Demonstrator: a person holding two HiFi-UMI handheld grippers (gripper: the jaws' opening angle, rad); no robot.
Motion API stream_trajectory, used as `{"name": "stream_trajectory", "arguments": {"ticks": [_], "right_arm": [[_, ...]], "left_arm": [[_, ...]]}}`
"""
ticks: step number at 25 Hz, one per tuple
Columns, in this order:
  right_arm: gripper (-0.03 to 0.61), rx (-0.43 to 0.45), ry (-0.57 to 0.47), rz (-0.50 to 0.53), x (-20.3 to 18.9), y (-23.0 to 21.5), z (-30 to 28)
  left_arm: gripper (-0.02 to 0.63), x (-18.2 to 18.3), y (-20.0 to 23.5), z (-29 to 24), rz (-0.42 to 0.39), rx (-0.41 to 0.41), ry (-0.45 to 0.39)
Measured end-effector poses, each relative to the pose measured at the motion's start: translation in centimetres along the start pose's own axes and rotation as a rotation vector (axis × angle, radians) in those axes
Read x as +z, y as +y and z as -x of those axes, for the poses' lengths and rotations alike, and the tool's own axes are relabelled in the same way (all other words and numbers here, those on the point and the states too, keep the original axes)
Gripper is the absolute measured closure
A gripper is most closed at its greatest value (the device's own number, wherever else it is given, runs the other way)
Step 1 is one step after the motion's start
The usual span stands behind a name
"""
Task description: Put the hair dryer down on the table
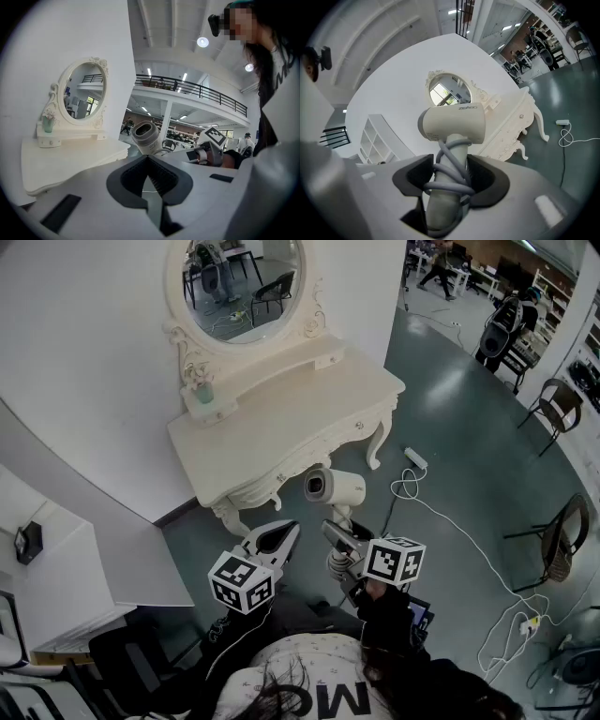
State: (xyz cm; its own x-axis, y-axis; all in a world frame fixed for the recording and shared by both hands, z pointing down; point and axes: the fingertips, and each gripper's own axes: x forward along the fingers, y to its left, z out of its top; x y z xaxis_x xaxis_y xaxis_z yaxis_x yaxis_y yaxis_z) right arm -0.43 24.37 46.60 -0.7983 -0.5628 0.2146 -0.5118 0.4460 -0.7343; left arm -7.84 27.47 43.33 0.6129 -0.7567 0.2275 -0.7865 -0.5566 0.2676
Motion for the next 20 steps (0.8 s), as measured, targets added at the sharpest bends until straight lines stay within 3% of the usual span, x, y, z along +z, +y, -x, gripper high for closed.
{"name": "stream_trajectory", "arguments": {"ticks": [10, 20], "right_arm": [[0.345, 0.013, -0.016, 0.004, 0.5, -0.1, 0.6], [0.345, -0.037, -0.023, -0.016, 2.1, -2.7, -0.3]], "left_arm": [[0.614, -0.1, -0.5, -0.7, -0.008, -0.01, 0.01], [0.614, 0.2, 0.6, -3.5, 0.0, -0.052, 0.037]]}}
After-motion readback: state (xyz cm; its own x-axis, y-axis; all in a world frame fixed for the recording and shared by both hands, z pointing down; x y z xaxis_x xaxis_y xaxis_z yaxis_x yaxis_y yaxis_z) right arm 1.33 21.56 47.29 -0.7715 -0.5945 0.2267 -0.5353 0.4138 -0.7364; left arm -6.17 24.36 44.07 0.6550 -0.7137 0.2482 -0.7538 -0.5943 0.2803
